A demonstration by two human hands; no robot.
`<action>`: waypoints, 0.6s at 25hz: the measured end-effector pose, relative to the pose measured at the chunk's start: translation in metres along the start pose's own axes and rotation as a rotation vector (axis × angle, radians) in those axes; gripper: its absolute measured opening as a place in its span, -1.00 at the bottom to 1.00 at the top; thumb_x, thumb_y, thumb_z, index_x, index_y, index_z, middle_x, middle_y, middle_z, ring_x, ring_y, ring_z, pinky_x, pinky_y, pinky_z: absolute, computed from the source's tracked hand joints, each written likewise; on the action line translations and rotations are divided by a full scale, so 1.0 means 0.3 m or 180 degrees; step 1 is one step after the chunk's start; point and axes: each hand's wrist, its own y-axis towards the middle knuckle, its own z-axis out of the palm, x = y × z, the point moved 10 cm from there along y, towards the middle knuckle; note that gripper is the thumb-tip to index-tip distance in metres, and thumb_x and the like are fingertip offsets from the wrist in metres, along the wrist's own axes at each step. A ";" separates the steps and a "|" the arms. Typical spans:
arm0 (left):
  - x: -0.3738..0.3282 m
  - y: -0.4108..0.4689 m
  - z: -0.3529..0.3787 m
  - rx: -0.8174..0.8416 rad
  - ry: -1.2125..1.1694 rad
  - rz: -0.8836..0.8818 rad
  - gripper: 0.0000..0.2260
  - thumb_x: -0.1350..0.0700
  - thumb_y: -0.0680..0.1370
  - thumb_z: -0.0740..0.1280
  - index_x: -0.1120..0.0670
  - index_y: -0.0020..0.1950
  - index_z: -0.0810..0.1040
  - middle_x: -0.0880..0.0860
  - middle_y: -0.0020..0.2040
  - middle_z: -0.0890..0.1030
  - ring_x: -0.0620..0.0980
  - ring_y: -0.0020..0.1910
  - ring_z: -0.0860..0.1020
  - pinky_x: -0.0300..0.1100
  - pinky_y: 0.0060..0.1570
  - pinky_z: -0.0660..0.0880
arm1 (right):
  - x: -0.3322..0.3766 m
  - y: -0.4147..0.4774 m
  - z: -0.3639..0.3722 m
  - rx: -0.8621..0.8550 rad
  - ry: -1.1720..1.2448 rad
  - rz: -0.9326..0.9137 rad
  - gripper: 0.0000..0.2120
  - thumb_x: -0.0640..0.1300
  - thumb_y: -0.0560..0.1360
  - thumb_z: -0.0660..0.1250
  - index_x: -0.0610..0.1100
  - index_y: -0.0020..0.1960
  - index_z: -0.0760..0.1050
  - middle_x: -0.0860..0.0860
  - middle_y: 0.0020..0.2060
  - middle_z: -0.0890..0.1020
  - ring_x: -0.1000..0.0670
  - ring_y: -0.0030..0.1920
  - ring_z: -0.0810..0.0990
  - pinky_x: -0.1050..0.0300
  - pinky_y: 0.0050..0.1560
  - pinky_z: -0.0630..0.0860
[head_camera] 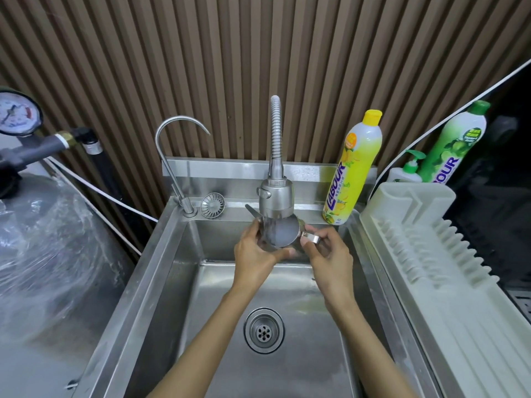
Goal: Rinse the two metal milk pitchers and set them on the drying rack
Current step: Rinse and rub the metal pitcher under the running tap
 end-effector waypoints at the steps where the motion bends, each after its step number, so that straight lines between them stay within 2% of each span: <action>1: -0.033 0.011 -0.015 -0.0086 0.0054 0.0232 -0.38 0.12 0.10 0.58 0.12 0.14 0.53 0.07 0.06 0.62 0.03 0.02 0.61 -0.28 0.00 0.51 | -0.032 -0.002 0.034 0.0202 0.0729 0.0222 -0.87 -0.25 0.47 0.32 -0.16 -0.23 0.42 -0.02 0.09 0.65 -0.03 0.13 0.61 0.20 0.14 0.50; 3: -0.105 0.007 -0.047 -0.0220 0.0278 0.0605 -0.33 0.23 0.13 0.55 0.15 0.23 0.49 0.02 0.11 0.53 0.04 0.09 0.55 -0.42 0.03 0.43 | -0.087 -0.008 0.123 0.0724 0.2013 0.0714 -0.81 -0.29 0.49 0.29 -0.15 -0.27 0.37 -0.14 0.11 0.61 -0.12 0.10 0.62 0.02 0.22 0.53; 4: -0.127 -0.003 -0.058 -0.0260 0.0403 0.0708 -0.30 0.26 0.14 0.54 0.16 0.27 0.47 0.02 0.13 0.50 0.04 0.14 0.52 -0.41 0.09 0.42 | -0.103 -0.020 0.159 0.0942 0.2367 0.0976 -0.83 -0.27 0.49 0.28 -0.16 -0.25 0.37 -0.19 0.04 0.61 -0.15 0.01 0.65 0.00 0.17 0.56; 5: -0.145 -0.020 -0.069 -0.0311 0.0575 0.0736 -0.27 0.23 0.15 0.55 0.16 0.32 0.44 0.04 0.18 0.48 0.04 0.20 0.48 -0.32 0.20 0.41 | -0.112 -0.031 0.178 0.1086 0.2437 0.1149 -0.86 -0.24 0.49 0.29 -0.16 -0.23 0.39 -0.20 -0.06 0.63 -0.15 -0.09 0.67 0.00 0.09 0.60; 7: -0.144 -0.059 -0.095 -0.0536 0.0928 0.0561 -0.23 0.06 0.18 0.57 0.12 0.35 0.42 0.05 0.20 0.45 0.02 0.25 0.41 -0.20 0.28 0.31 | -0.116 -0.036 0.167 0.1092 0.1971 0.1218 -0.89 -0.18 0.48 0.32 -0.18 -0.19 0.45 -0.14 -0.21 0.65 -0.16 -0.22 0.69 0.01 -0.09 0.66; 9: -0.114 -0.087 -0.109 -0.0691 0.0956 0.0319 -0.31 -0.11 0.19 0.55 0.06 0.27 0.48 0.01 0.09 0.45 0.01 0.18 0.44 -0.25 0.15 0.31 | -0.102 -0.017 0.117 0.0912 0.1273 0.1165 -0.85 -0.13 0.45 0.38 -0.22 -0.19 0.50 -0.13 -0.23 0.65 -0.16 -0.32 0.67 -0.02 -0.16 0.67; 11: -0.058 -0.092 -0.087 -0.0507 0.0600 0.0035 -0.41 -0.19 0.17 0.52 0.01 0.12 0.57 -0.02 -0.01 0.51 -0.01 0.04 0.53 -0.28 0.04 0.39 | -0.051 0.007 0.043 0.0668 0.0546 0.0957 -0.82 -0.10 0.40 0.43 -0.18 -0.25 0.49 -0.11 -0.25 0.64 -0.11 -0.43 0.64 -0.10 -0.19 0.66; 13: 0.002 -0.088 -0.039 -0.0160 -0.0073 -0.0215 -0.47 -0.21 0.12 0.51 -0.02 0.01 0.61 -0.02 -0.08 0.65 -0.06 -0.07 0.62 -0.22 0.01 0.51 | 0.049 0.021 -0.031 0.0330 -0.0475 0.0364 -0.79 -0.05 0.38 0.44 -0.10 -0.30 0.45 -0.04 -0.31 0.62 -0.10 -0.37 0.64 -0.10 -0.16 0.63; 15: 0.039 -0.077 0.028 0.0216 -0.0789 -0.0396 -0.54 -0.04 0.16 0.56 0.03 0.02 0.61 0.00 -0.08 0.71 -0.07 -0.07 0.64 -0.27 -0.03 0.54 | 0.145 0.000 -0.062 0.0014 -0.1446 -0.0336 -0.80 -0.01 0.39 0.40 -0.04 -0.27 0.42 -0.02 -0.27 0.66 -0.13 -0.19 0.64 0.01 -0.10 0.53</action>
